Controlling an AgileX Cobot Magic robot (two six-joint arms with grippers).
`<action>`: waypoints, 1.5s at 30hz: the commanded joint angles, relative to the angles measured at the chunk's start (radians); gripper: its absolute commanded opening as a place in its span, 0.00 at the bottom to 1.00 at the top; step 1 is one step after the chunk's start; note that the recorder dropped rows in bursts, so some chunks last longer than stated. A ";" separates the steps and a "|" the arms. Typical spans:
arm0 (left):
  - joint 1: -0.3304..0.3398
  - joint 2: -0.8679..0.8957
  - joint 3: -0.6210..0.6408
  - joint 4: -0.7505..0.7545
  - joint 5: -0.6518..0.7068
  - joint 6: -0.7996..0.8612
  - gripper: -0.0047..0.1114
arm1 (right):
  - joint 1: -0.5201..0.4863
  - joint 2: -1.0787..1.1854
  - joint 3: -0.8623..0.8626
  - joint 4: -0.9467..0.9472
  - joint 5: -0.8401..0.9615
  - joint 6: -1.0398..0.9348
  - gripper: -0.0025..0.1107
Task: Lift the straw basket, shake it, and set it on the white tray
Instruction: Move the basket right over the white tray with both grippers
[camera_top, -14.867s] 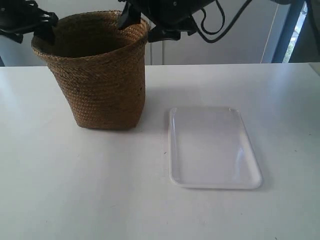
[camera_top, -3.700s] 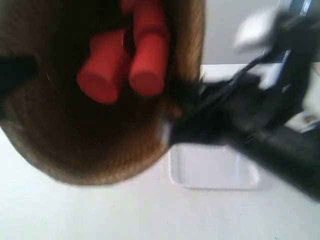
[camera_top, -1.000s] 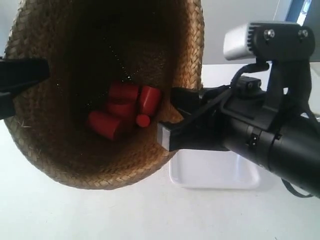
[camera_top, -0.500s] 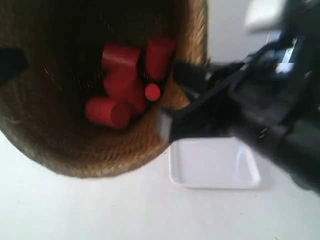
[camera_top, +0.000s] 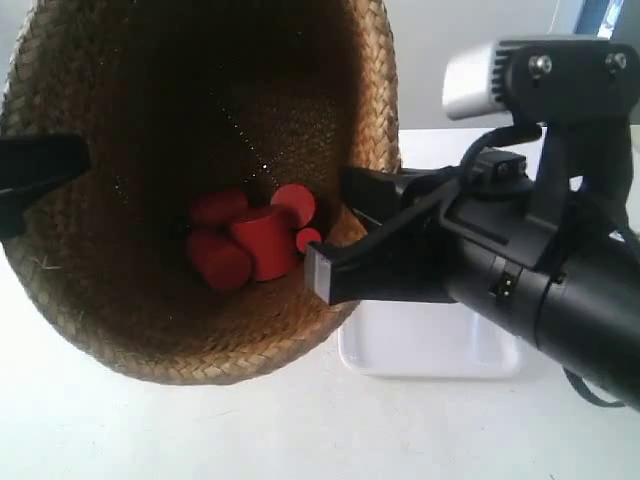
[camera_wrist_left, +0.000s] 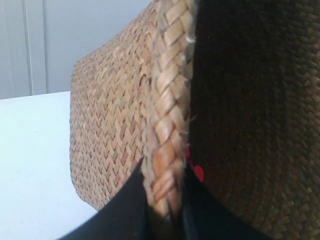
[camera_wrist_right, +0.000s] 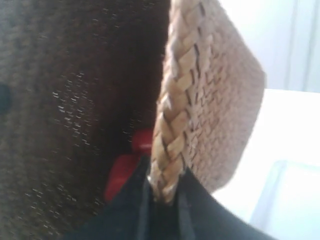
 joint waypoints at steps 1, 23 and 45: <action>-0.011 0.073 -0.070 0.005 -0.003 0.009 0.04 | -0.068 -0.006 -0.035 0.175 -0.079 -0.309 0.02; -0.011 0.513 -0.426 0.674 0.241 -0.323 0.04 | -0.391 0.178 -0.151 0.200 0.091 -1.048 0.02; -0.147 0.688 -0.675 0.967 0.468 -1.142 0.04 | -0.393 0.093 -0.171 0.306 -0.076 -0.741 0.02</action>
